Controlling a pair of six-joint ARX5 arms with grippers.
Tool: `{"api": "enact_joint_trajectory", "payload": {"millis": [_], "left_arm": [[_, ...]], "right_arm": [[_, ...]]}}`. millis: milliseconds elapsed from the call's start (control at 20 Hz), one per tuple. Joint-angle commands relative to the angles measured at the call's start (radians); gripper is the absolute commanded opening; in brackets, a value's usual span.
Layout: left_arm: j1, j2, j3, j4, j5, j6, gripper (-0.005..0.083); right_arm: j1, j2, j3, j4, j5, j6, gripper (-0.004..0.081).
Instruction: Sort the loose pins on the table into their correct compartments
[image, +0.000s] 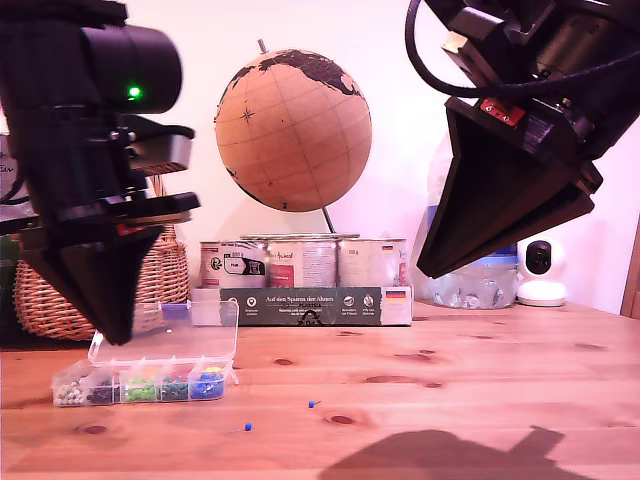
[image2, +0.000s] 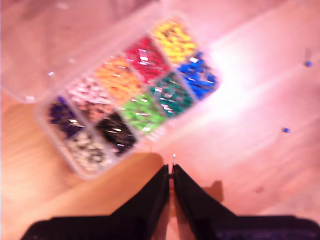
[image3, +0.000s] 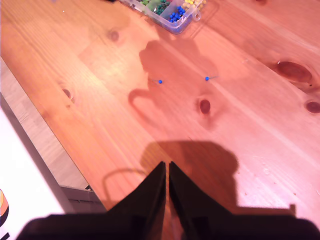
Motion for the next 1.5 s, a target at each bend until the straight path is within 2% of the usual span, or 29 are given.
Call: {"api": "enact_joint_trajectory", "payload": {"millis": [0, 500, 800, 1450], "left_arm": [[0.030, -0.010, 0.002, 0.017, -0.005, 0.017, -0.0021], [0.098, -0.007, 0.002, 0.165, 0.012, 0.017, -0.0021], [0.134, 0.000, 0.002, 0.171, 0.050, 0.016, -0.0021], [0.135, 0.072, 0.002, 0.197, 0.084, 0.016, -0.0021]], "right_arm": [[0.005, 0.007, 0.000, 0.005, -0.001, -0.002, -0.0012], [0.005, 0.007, 0.000, 0.006, -0.001, -0.003, -0.0012], [0.005, 0.007, 0.000, 0.006, 0.000, -0.003, -0.0012], [0.005, 0.007, 0.000, 0.006, 0.000, -0.003, -0.0012]]}}
